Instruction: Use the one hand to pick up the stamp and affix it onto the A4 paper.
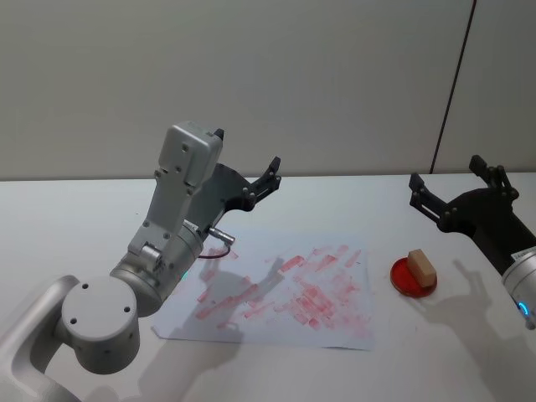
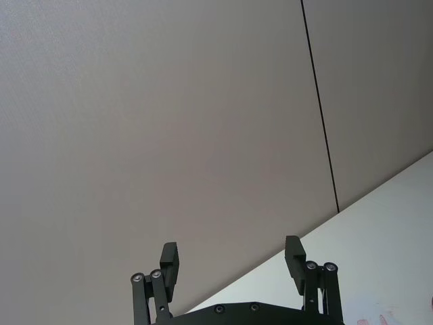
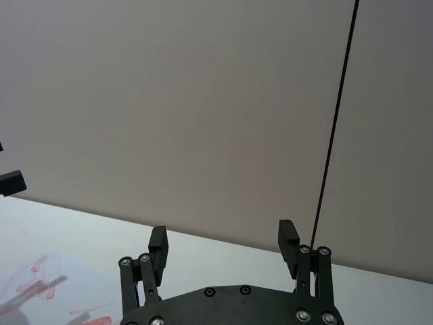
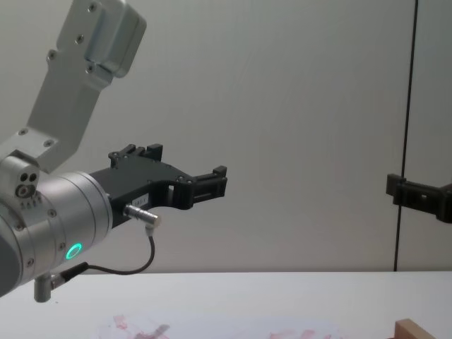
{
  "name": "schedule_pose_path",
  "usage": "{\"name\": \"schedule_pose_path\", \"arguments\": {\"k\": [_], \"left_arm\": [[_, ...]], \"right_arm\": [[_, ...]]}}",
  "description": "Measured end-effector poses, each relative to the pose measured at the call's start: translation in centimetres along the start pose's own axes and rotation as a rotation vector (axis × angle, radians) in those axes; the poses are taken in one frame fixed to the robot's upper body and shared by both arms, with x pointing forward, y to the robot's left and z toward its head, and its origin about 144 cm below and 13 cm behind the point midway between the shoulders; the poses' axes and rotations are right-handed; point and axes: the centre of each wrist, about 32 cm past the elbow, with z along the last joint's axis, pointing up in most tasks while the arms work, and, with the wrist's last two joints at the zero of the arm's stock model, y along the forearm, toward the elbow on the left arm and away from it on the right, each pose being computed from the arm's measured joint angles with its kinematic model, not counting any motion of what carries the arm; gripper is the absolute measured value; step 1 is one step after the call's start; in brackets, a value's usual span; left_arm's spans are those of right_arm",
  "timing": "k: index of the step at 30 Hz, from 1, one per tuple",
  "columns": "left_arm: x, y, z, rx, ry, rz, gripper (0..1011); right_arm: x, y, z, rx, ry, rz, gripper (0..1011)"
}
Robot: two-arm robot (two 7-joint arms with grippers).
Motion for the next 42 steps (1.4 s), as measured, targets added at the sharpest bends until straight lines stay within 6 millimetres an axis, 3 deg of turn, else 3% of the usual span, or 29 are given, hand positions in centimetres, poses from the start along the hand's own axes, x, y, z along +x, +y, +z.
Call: {"name": "schedule_pose_path", "arguments": {"k": [42], "left_arm": [[0.0, 0.0, 0.0, 0.0, 0.0, 0.0, 1001]], "right_arm": [[0.0, 0.0, 0.0, 0.0, 0.0, 0.0, 1001]]}}
